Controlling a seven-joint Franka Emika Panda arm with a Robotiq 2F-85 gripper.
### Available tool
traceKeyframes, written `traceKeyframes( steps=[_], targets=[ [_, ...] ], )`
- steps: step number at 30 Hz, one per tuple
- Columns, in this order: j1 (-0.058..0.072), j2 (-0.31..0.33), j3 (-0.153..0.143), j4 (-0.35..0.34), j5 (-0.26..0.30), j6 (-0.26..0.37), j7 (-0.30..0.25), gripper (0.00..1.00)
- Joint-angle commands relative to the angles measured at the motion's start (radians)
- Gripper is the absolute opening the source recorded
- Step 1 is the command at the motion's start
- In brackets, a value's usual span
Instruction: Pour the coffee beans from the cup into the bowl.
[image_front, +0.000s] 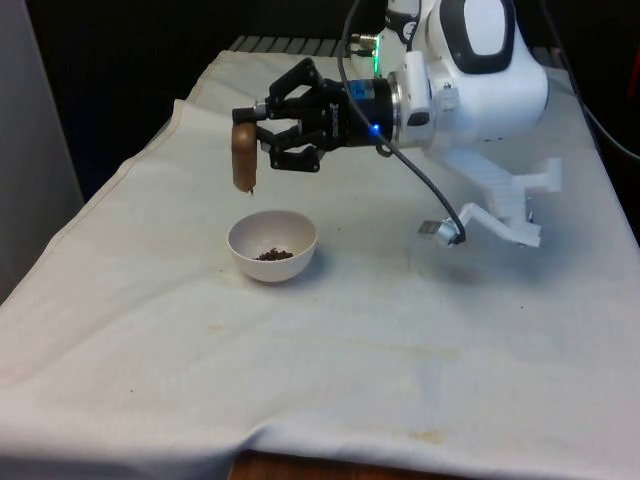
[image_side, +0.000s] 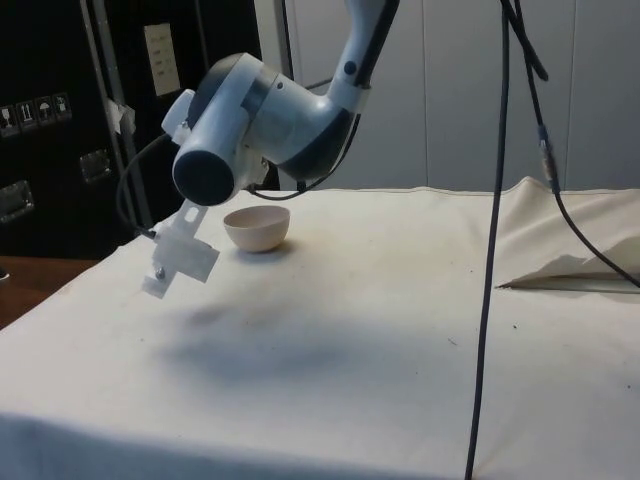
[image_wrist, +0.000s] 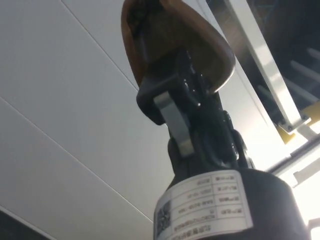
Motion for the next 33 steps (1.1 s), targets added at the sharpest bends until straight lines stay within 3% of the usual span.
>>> traceKeyframes(
  steps=[1, 7, 8, 9, 16, 17, 18, 20, 24, 25, 26, 33],
  targets=[
    [-0.007, -0.009, 0.005, -0.008, 0.010, 0.015, 0.015, 0.03],
    [-0.011, -0.010, 0.010, -0.011, 0.033, 0.026, 0.063, 0.03],
    [-0.003, 0.000, 0.004, -0.002, 0.026, 0.009, 0.059, 0.03],
    [-0.011, -0.011, 0.010, -0.012, 0.040, 0.030, 0.077, 0.03],
    [-0.012, -0.015, 0.010, -0.017, 0.064, 0.045, 0.124, 0.03],
    [-0.004, -0.003, 0.004, -0.007, 0.059, 0.027, 0.122, 0.03],
    [-0.012, -0.015, 0.010, -0.018, 0.066, 0.047, 0.130, 0.03],
    [-0.014, -0.018, 0.010, -0.022, 0.073, 0.056, 0.151, 0.03],
    [-0.014, -0.023, 0.009, -0.030, 0.087, 0.070, 0.184, 0.03],
    [-0.007, -0.013, 0.004, -0.020, 0.081, 0.051, 0.178, 0.03],
    [-0.014, -0.025, 0.010, -0.032, 0.089, 0.074, 0.191, 0.03],
    [-0.014, -0.036, 0.010, -0.042, 0.107, 0.092, 0.226, 0.03]
  ],
)
